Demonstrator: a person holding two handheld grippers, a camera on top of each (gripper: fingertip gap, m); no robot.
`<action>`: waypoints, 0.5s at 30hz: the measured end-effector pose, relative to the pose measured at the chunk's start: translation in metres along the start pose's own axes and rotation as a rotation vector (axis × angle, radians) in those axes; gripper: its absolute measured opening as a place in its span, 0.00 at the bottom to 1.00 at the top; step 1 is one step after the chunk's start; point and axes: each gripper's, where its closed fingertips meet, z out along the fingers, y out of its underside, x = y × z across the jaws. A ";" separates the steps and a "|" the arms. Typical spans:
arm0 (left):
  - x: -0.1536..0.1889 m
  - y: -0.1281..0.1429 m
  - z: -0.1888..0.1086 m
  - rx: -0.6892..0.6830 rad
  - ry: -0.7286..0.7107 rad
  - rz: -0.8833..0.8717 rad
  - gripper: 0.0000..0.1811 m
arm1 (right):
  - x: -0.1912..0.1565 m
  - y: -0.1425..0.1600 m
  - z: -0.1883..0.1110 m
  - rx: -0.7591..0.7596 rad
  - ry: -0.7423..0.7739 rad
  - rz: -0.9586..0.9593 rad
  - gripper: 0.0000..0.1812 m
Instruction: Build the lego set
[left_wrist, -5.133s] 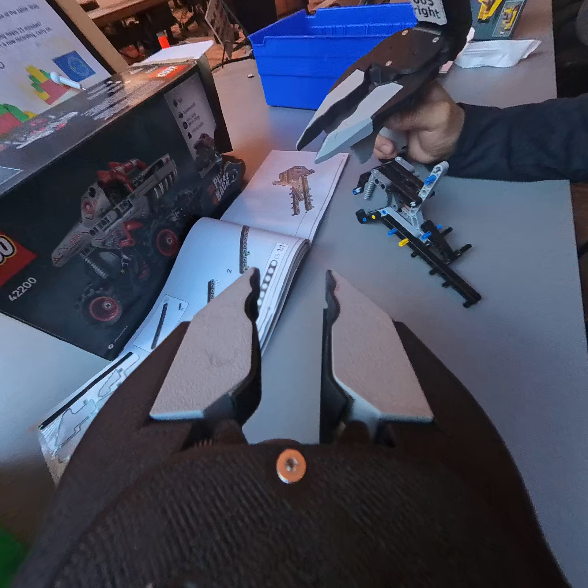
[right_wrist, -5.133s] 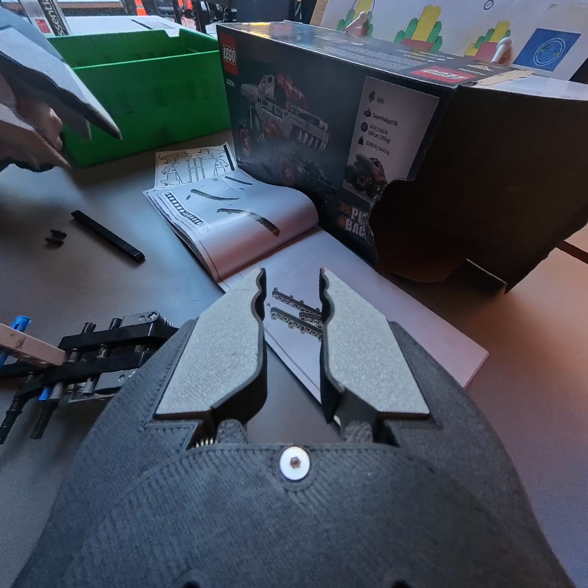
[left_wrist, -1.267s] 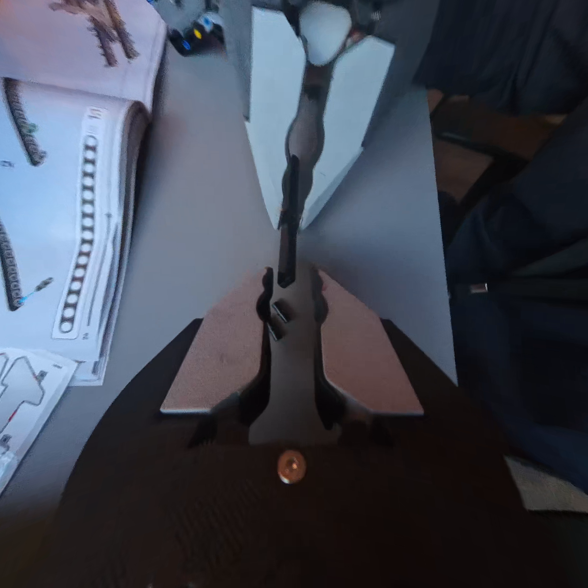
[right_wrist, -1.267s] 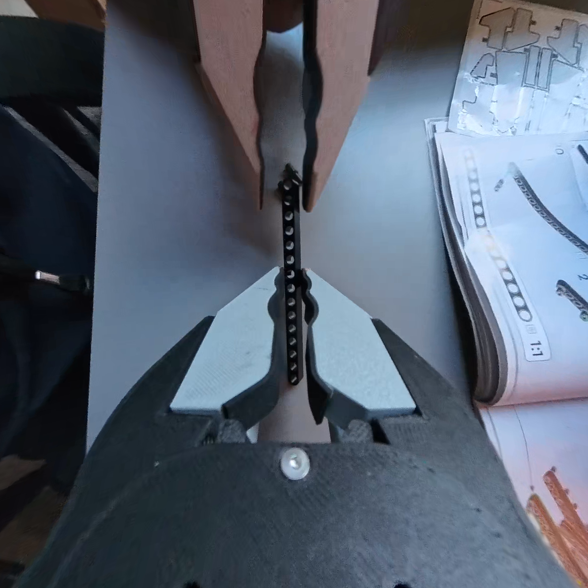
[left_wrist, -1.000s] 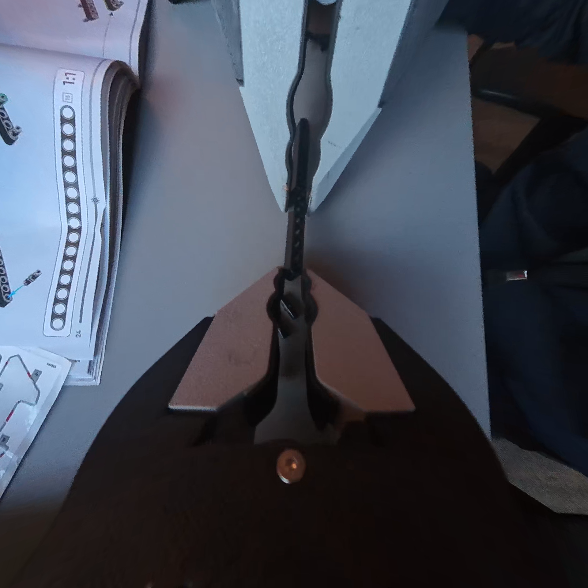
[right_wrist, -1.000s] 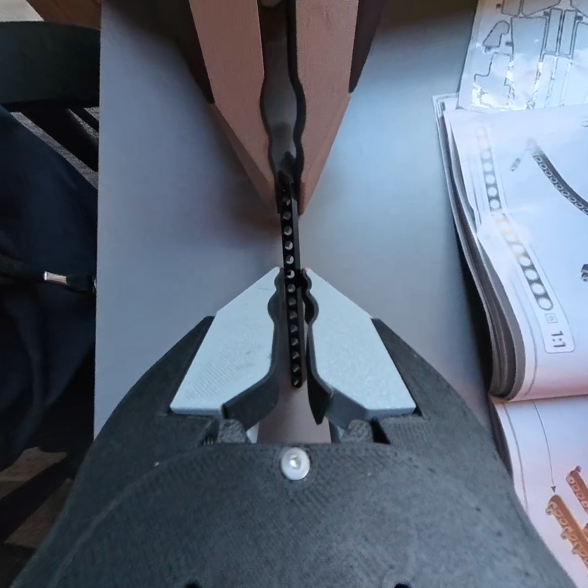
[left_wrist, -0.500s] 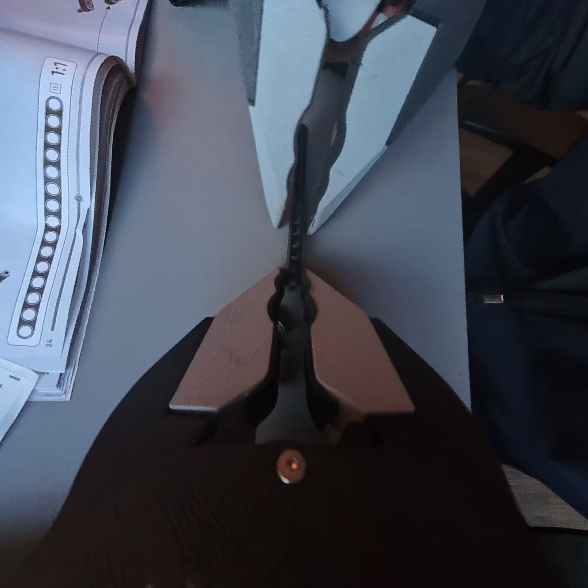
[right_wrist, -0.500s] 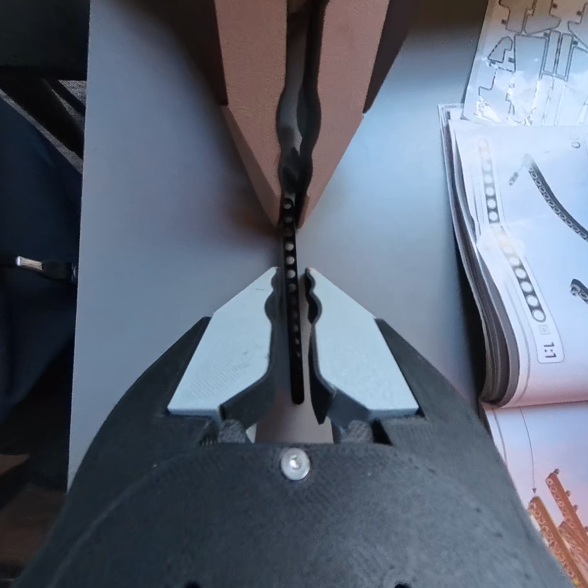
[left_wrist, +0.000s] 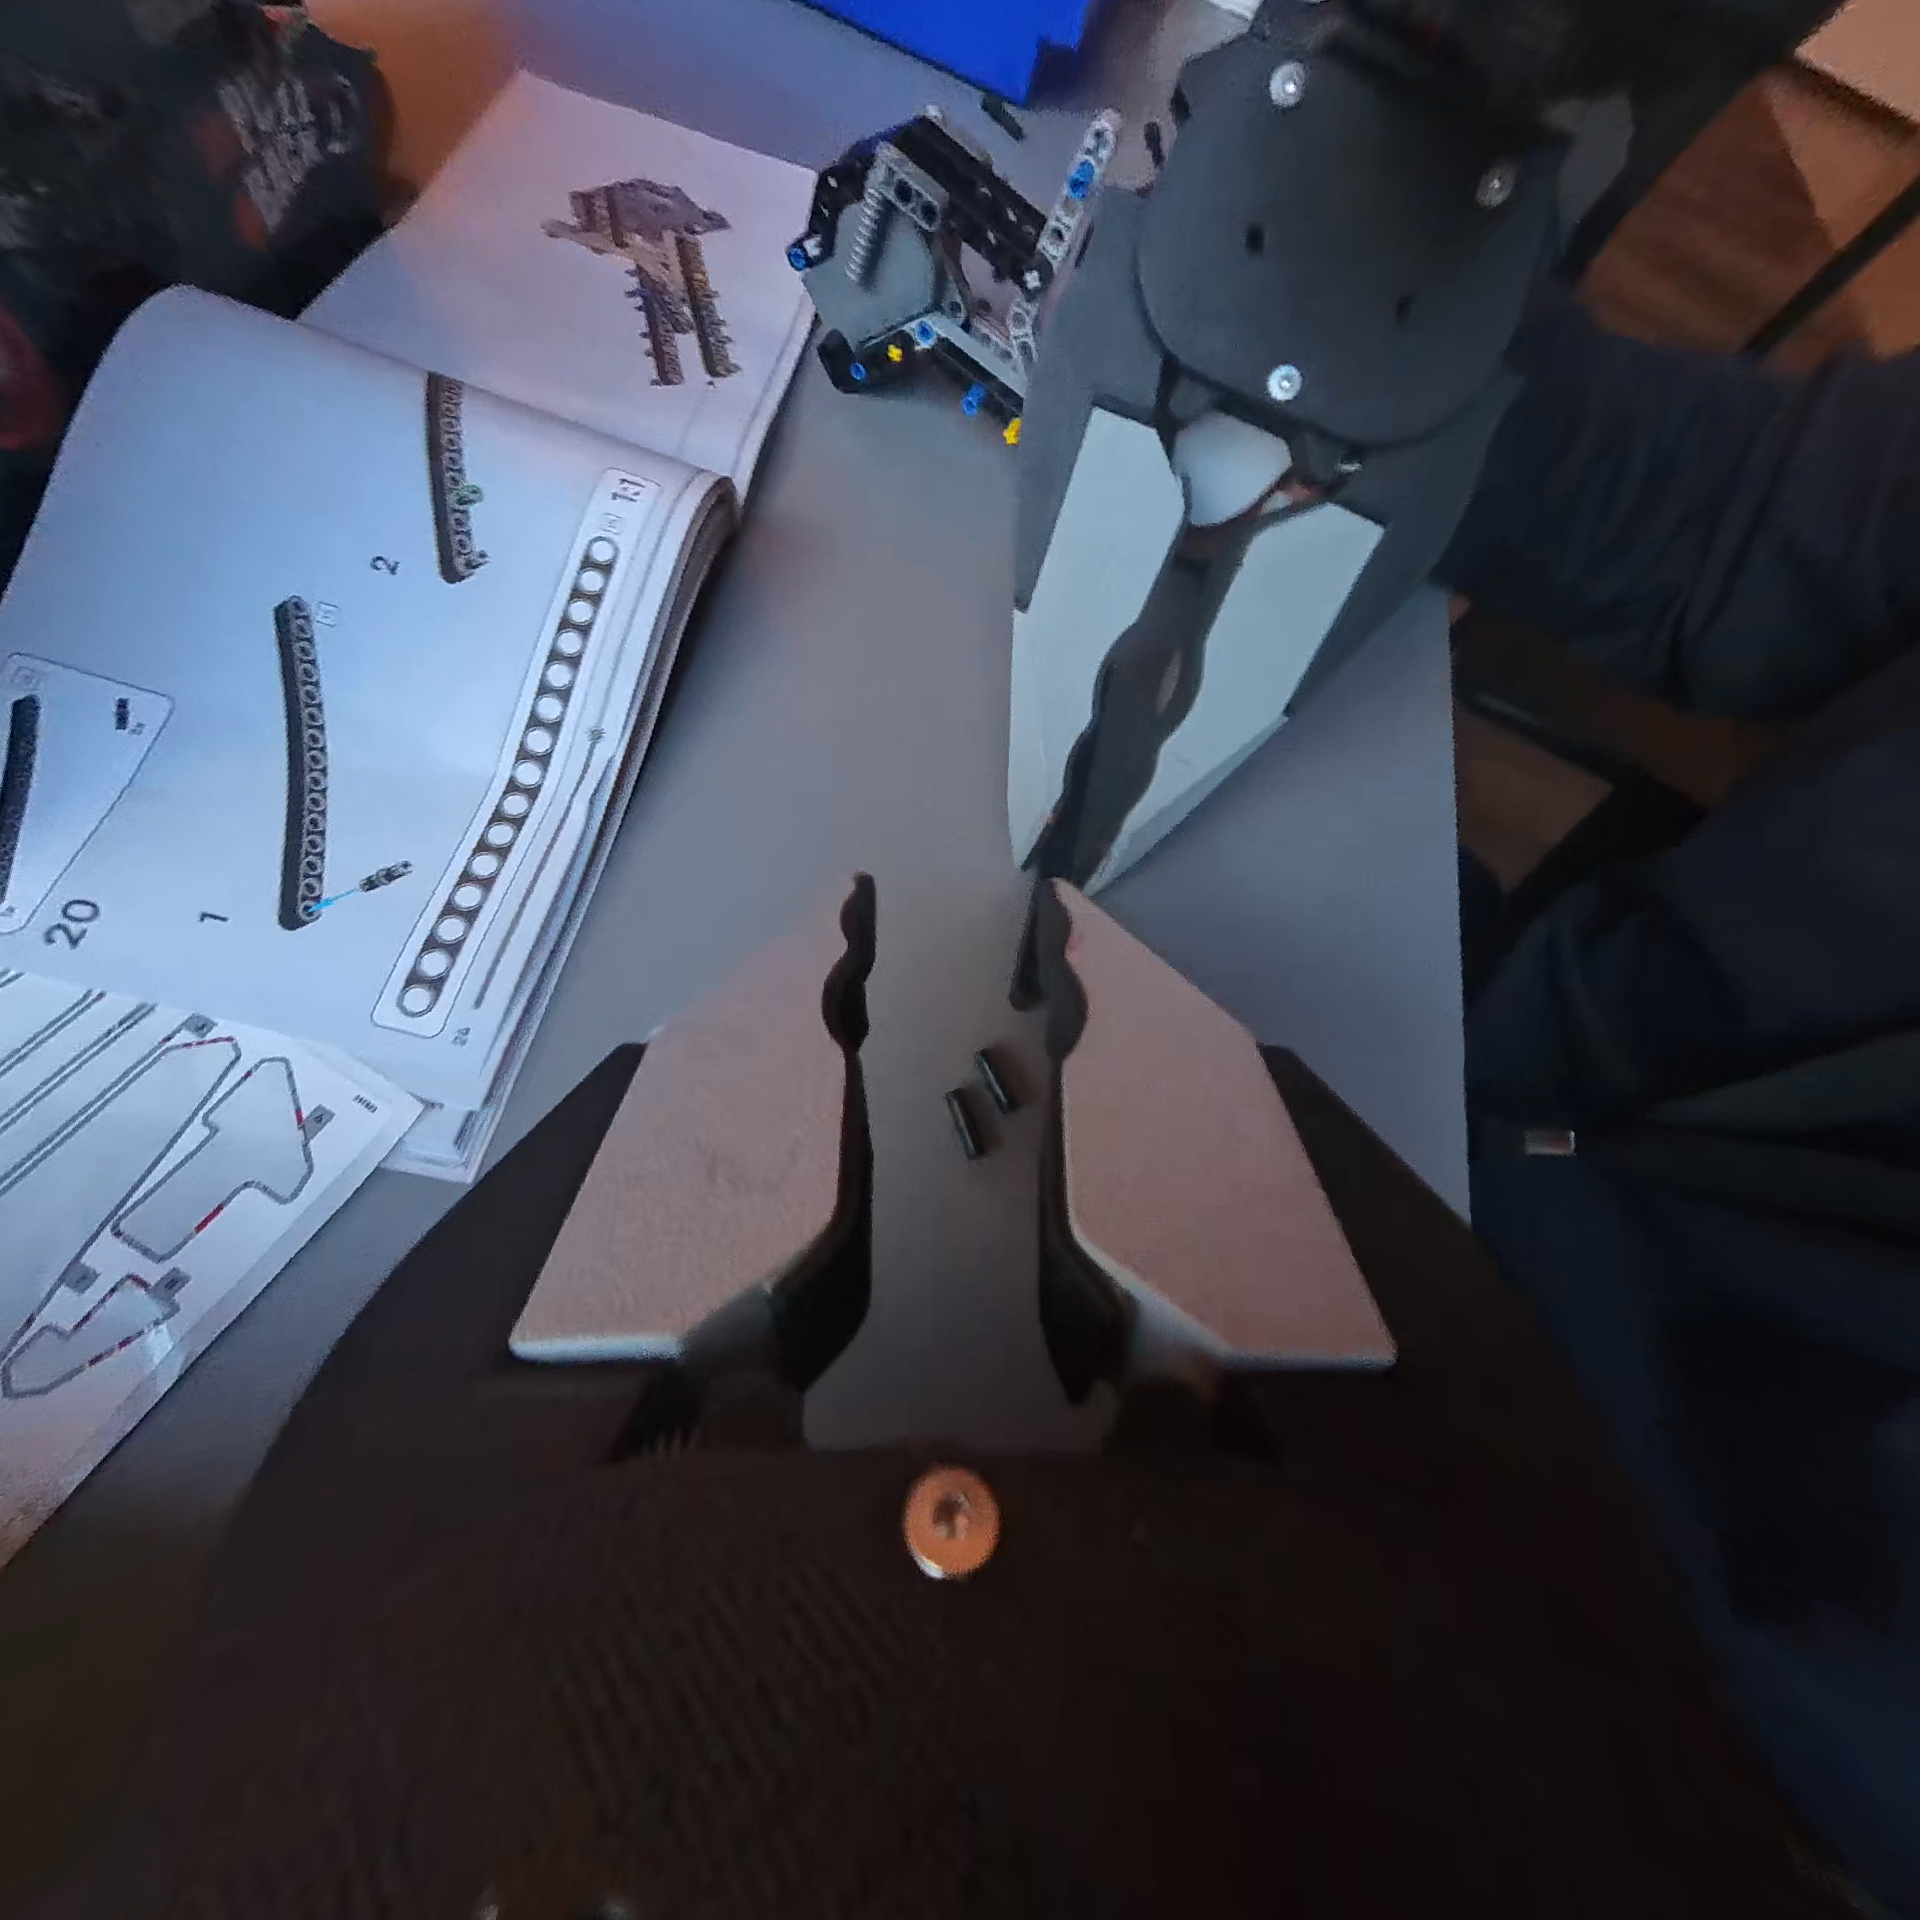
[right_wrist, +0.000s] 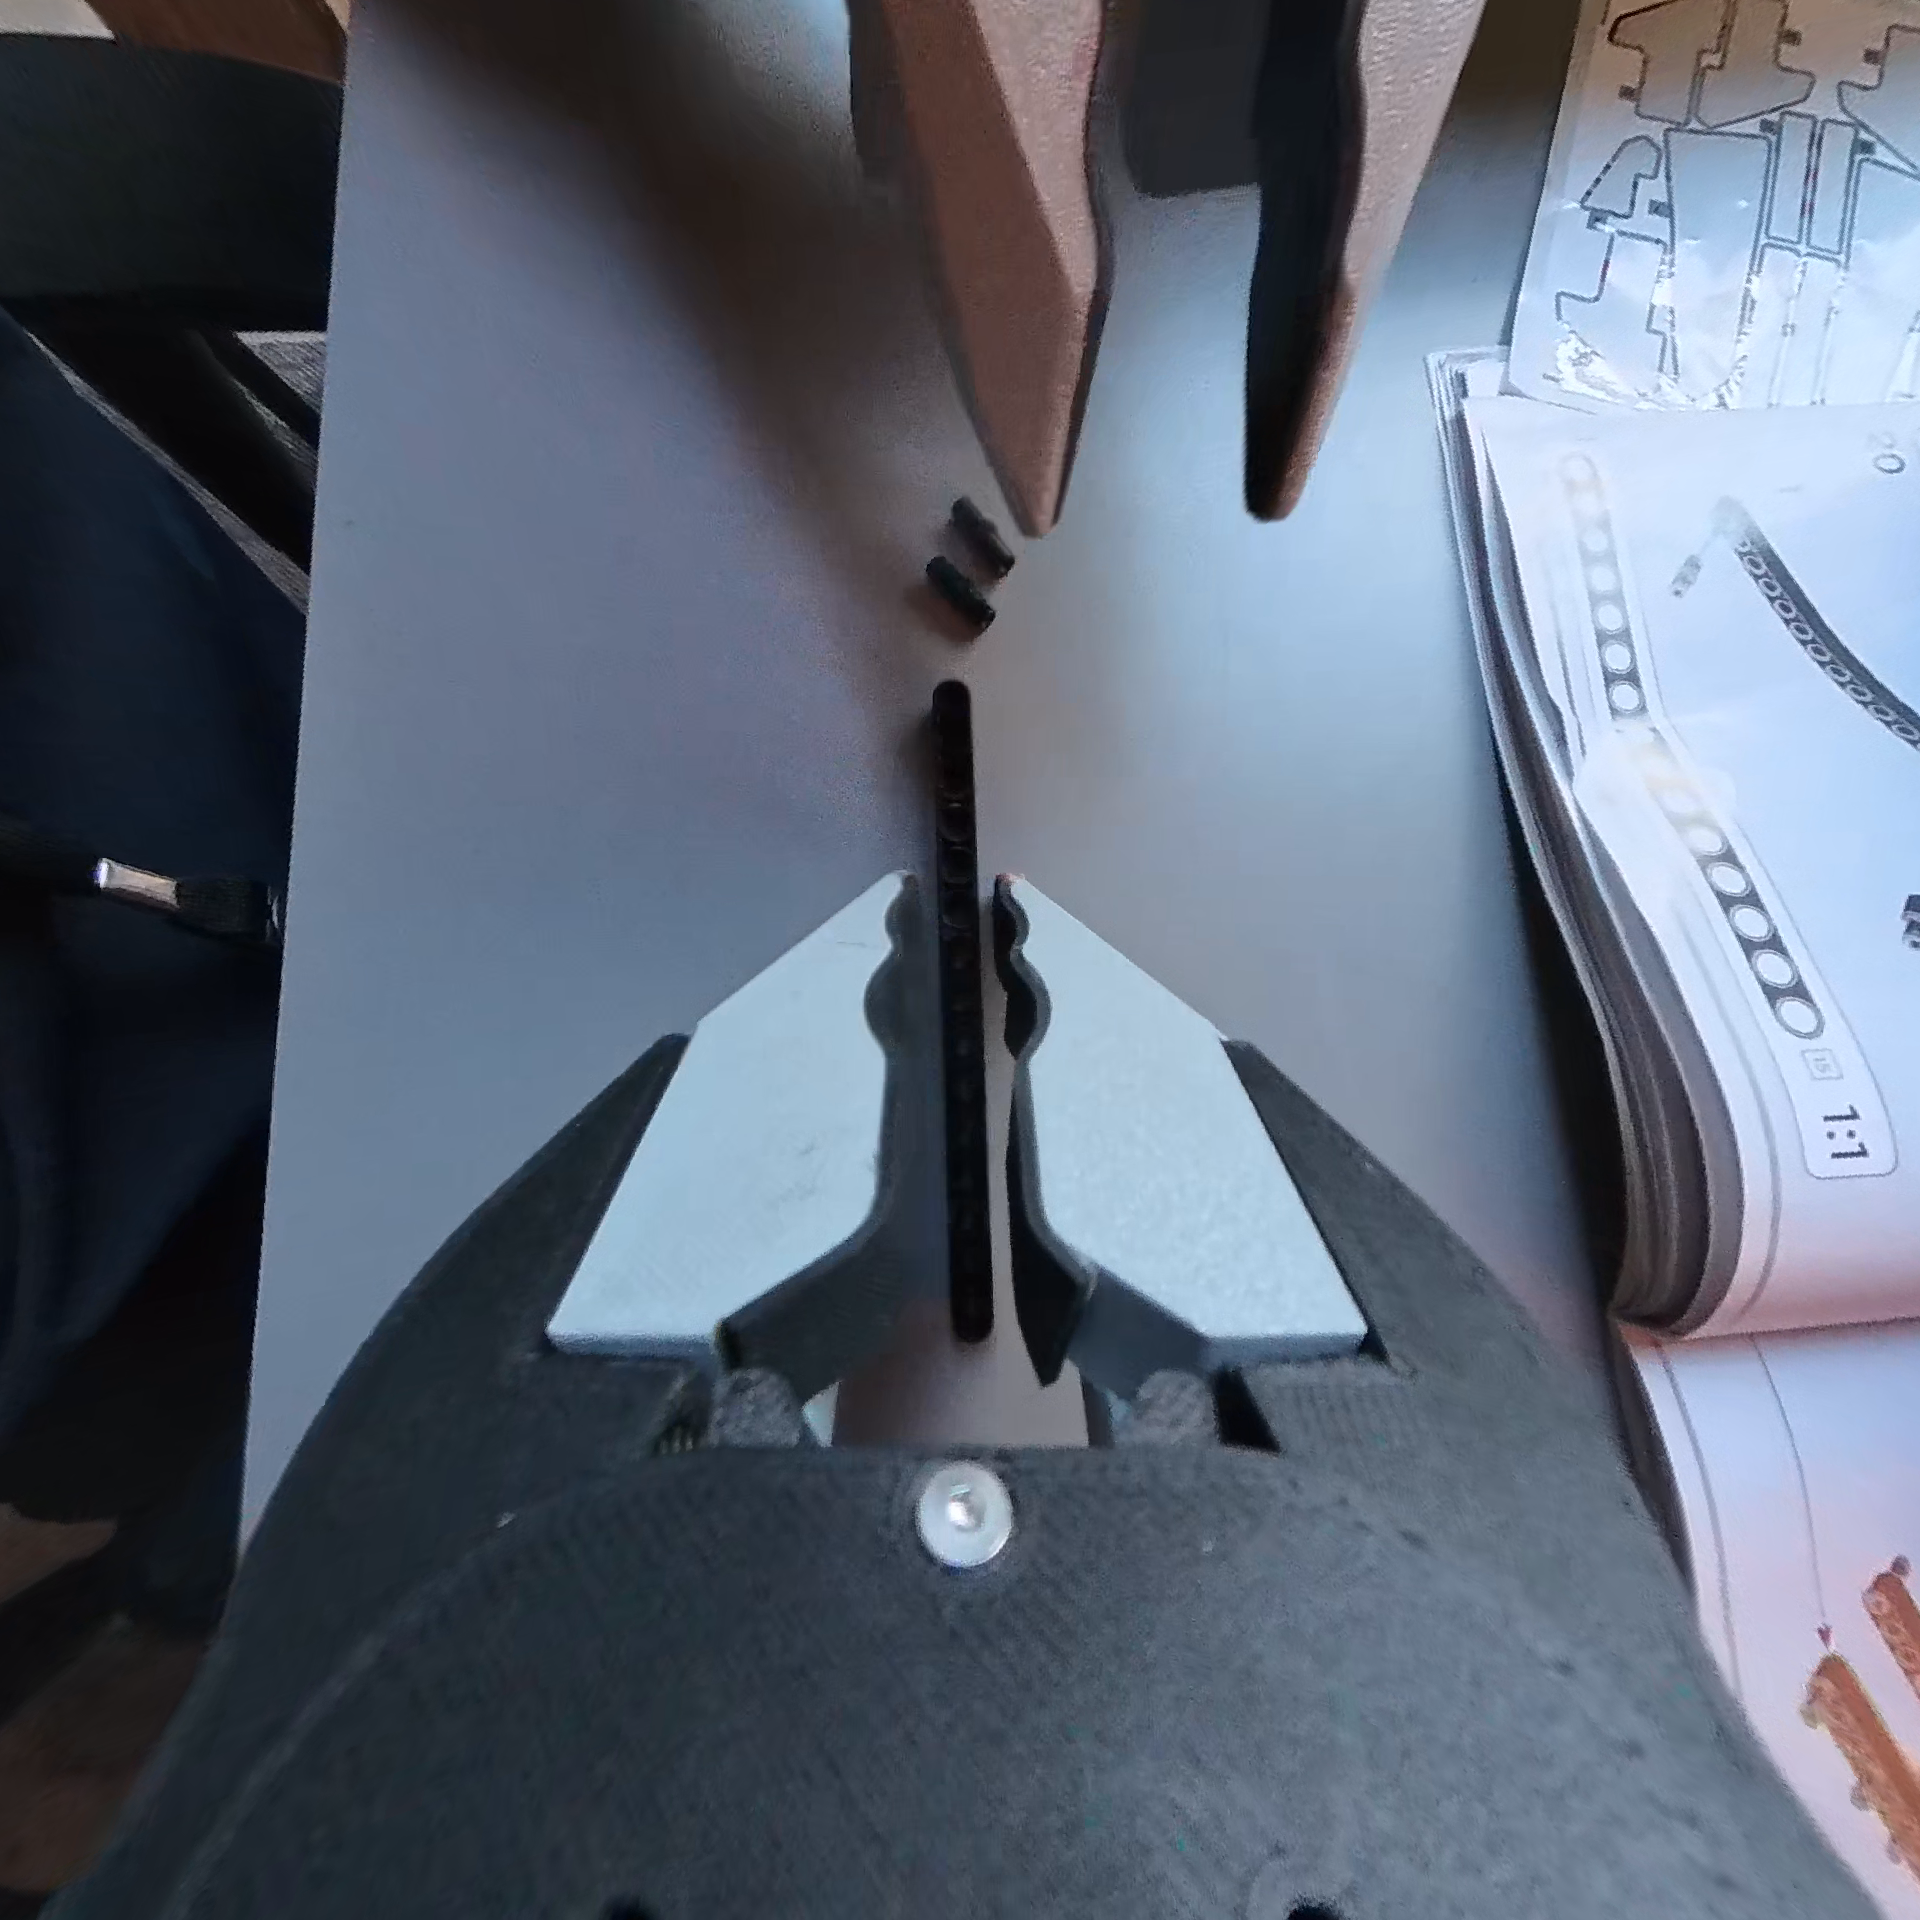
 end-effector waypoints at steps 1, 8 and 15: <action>-0.002 0.001 -0.001 -0.003 -0.003 -0.013 0.16 | -0.001 -0.001 0.000 0.004 -0.006 0.005 0.07; 0.006 0.018 -0.007 -0.105 0.052 -0.043 0.11 | 0.001 -0.015 -0.011 0.106 0.013 0.021 0.08; 0.002 0.044 -0.010 -0.256 0.004 -0.005 0.13 | 0.013 -0.021 -0.024 0.190 0.065 0.068 0.07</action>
